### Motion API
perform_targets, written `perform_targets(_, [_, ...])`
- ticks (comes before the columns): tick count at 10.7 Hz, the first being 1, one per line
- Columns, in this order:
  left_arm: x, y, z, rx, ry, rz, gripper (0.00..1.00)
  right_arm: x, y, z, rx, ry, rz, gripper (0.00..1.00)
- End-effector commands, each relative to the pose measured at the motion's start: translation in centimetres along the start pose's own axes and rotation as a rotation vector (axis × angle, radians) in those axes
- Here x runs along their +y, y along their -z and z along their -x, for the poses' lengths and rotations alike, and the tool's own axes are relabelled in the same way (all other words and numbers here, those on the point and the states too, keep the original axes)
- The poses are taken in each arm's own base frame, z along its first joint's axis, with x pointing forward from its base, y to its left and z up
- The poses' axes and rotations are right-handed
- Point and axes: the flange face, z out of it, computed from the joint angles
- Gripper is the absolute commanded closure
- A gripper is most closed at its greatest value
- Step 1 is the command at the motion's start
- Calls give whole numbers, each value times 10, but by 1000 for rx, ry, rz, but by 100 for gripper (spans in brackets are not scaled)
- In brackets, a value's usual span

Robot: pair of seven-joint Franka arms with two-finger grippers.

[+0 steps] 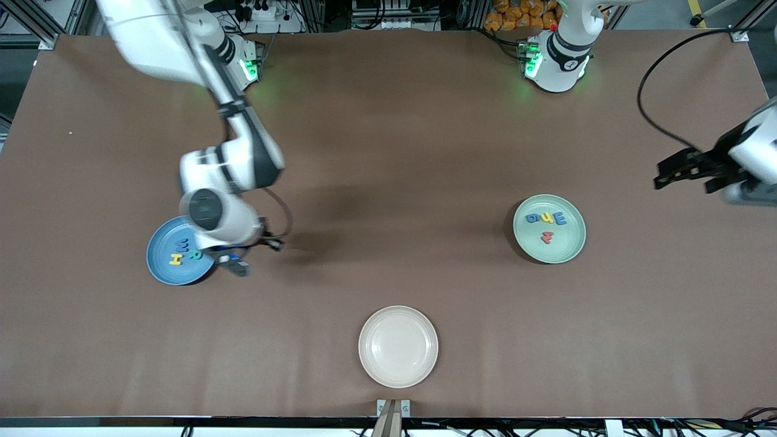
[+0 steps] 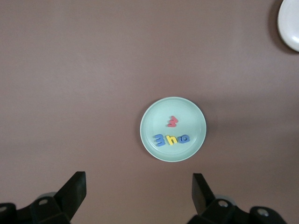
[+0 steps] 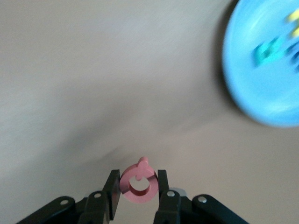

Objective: Sort uppercase to blue plate, lowercase to green plate
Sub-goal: 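Open the left gripper and withdraw while the right gripper carries the pink letter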

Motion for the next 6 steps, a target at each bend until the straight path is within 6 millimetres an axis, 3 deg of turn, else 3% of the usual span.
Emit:
perform_targets(1, [-7,20,11,21,37,5,0,74,9,-29,-22,129,37,100])
perform_targets(3, [-9,22,11,23,53,-18,0,113,5,-41,-38,181,45,100])
perform_targets(4, [-7,34,19,32,47,-17,0,125,2,-43,-47,189,43,100])
perform_targets(6, [-9,38,24,20,48,-16,0,145,1,-50,-52,210,39,100])
